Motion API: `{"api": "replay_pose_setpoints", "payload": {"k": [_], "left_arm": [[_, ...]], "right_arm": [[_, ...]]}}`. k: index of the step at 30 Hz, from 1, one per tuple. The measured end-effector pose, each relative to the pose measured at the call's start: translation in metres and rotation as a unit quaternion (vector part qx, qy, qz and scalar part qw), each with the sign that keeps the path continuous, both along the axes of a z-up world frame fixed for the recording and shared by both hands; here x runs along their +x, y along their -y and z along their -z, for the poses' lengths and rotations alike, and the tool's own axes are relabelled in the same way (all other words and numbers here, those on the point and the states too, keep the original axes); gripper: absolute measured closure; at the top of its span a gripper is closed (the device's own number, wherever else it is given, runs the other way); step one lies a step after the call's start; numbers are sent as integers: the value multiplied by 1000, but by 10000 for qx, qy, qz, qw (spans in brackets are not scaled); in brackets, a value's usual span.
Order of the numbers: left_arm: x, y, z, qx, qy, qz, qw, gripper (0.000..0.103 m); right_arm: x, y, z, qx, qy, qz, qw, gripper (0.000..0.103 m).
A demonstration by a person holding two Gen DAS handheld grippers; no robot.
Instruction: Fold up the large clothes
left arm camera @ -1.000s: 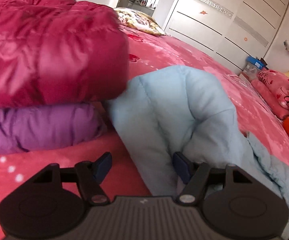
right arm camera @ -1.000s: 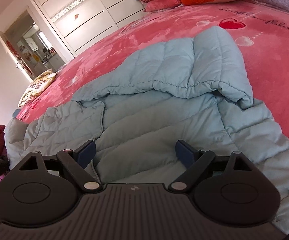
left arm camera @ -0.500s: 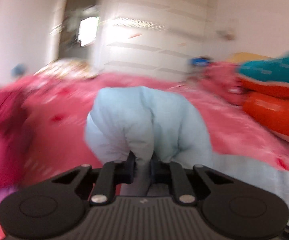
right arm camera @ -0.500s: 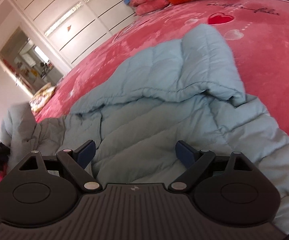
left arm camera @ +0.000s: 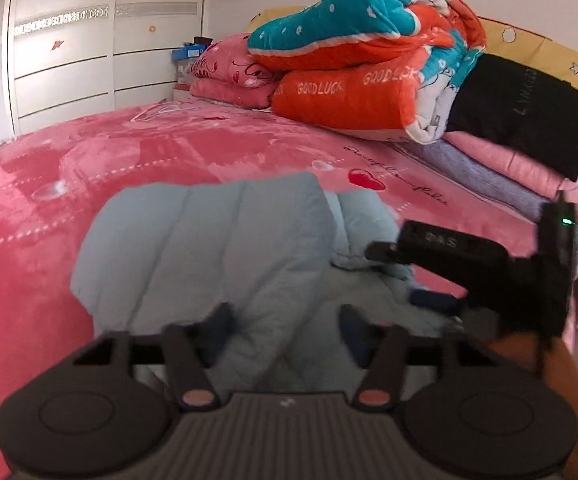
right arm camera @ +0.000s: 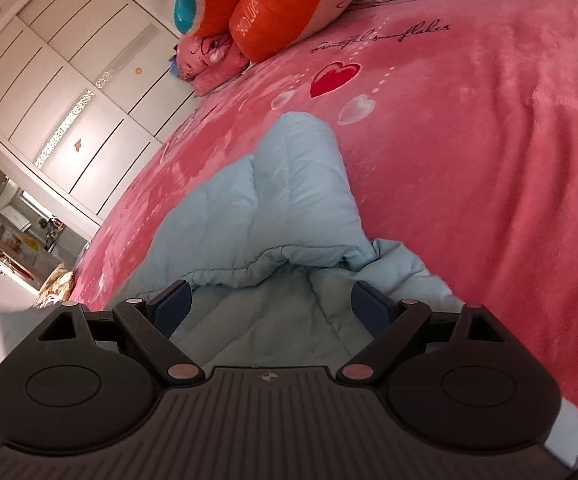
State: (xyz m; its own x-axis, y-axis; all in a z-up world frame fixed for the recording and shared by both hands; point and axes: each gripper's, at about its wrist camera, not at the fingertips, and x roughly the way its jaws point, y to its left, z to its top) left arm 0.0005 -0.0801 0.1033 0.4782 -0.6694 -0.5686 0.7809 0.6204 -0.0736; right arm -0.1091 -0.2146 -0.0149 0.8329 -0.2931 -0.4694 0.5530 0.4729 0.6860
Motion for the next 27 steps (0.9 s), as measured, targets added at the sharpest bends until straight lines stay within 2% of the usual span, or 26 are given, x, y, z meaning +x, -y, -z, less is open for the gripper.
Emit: {"api": "replay_pose_setpoints", "payload": {"k": [1, 3, 5, 7, 8, 10, 13, 18, 21, 22, 24, 25, 27], "left_arm": [[0, -5, -4, -42, -19, -30, 10000, 37], [4, -20, -10, -172, -132, -232, 9995, 27], [21, -23, -12, -345, -306, -612, 9971, 26], [44, -38, -8, -535, -614, -1134, 9902, 26], [57, -44, -4, -633, -846, -1378, 9848, 26], [90, -55, 13, -921, -1591, -1792, 9665, 26], [129, -68, 39, -1443, -2495, -2341, 9285, 28], [156, -60, 67, -2037, -2977, -2501, 8985, 27], [168, -56, 75, -2176, -3089, -2586, 8890, 28], [169, -53, 75, -2222, -3106, -2601, 8869, 29], [170, -50, 74, -2285, -3091, -2661, 8840, 45], [169, -51, 73, -2293, -3064, -2702, 8835, 50], [167, -52, 69, -2252, -3003, -2792, 8838, 71]], "right_arm": [[0, -1, 0, -4, 7, -8, 10000, 0], [-1, -3, -1, 5, 26, -2, 10000, 0], [-5, -2, -1, 10, 51, 25, 10000, 0], [-3, -4, -3, -7, 67, 34, 10000, 0], [-3, -4, -4, -17, 73, 22, 10000, 0], [-1, -5, -4, -39, 90, -26, 9999, 0], [2, -4, -4, -69, 78, -122, 9999, 0], [8, -2, -3, -41, 40, -229, 9997, 0], [10, -1, -3, -55, 17, -277, 9996, 0], [10, -1, -3, -63, 15, -286, 9996, 0], [12, -2, -3, -76, -1, -319, 9995, 0], [13, -2, -3, -75, -12, -349, 9994, 0], [15, -3, -2, -79, -34, -405, 9991, 0]]}}
